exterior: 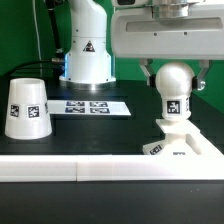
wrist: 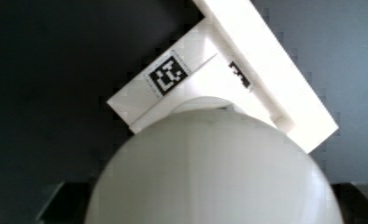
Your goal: Assemble lamp
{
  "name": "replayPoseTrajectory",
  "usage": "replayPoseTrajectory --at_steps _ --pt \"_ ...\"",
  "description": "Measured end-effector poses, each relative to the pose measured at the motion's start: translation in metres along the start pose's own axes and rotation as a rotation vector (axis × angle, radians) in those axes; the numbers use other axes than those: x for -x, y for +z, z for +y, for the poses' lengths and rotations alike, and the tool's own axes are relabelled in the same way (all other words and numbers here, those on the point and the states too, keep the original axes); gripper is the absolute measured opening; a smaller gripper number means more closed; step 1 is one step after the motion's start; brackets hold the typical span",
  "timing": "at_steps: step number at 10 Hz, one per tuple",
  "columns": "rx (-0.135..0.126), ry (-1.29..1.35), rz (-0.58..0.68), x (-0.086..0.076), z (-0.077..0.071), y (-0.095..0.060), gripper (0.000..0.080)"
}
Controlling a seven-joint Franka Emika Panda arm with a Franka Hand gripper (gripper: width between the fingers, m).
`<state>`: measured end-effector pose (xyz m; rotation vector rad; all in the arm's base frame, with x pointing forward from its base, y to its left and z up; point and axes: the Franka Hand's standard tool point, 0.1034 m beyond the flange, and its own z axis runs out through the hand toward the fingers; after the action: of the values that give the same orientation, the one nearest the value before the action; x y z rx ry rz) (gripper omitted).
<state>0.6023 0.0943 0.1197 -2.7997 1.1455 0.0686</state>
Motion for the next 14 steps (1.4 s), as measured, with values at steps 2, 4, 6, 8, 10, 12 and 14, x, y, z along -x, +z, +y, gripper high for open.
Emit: replayPoseTrajectory --at_steps 2,4,6,8,10,12,14 --pt "-0.005 0.171 -0.007 0.0014 -0.0002 0.0005 0.058" --pt "-0.025 0.431 -0.044 0.0025 0.0009 0.001 0.058" --pt "-0.04 0.613 -0.07 0.0007 0.0007 0.0011 0.058" --pt "-0.055 0.794 -0.101 -0.0026 0.0016 0.0008 0.058" --pt "-0.055 0.836 -0.101 -0.0018 0.0006 0.0009 0.058" --pt "-0.058 0.774 -0.099 -0.0017 0.0005 0.0009 0.0687" --pt "-0.06 0.622 -0.078 0.0 -0.0026 0.0005 0.0697"
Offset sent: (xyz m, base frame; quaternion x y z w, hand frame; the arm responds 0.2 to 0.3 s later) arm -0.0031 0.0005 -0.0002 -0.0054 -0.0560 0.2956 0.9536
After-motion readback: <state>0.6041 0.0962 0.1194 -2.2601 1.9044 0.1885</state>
